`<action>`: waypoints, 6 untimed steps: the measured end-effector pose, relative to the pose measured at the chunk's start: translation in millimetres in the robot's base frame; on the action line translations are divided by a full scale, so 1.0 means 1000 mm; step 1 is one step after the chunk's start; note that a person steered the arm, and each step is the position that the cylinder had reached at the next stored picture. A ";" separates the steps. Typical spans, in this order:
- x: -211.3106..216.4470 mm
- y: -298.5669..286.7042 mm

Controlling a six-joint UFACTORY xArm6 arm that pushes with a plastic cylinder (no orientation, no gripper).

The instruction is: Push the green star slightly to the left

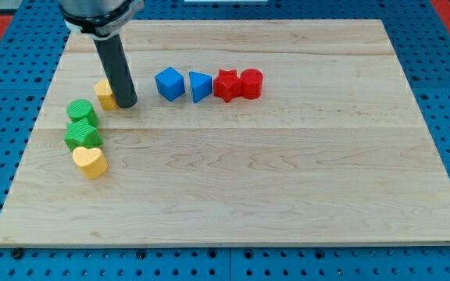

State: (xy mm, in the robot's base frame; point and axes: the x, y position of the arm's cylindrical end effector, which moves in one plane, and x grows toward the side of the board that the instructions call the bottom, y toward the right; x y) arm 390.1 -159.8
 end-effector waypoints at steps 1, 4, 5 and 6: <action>-0.004 -0.020; 0.086 -0.007; 0.087 -0.040; 0.087 -0.028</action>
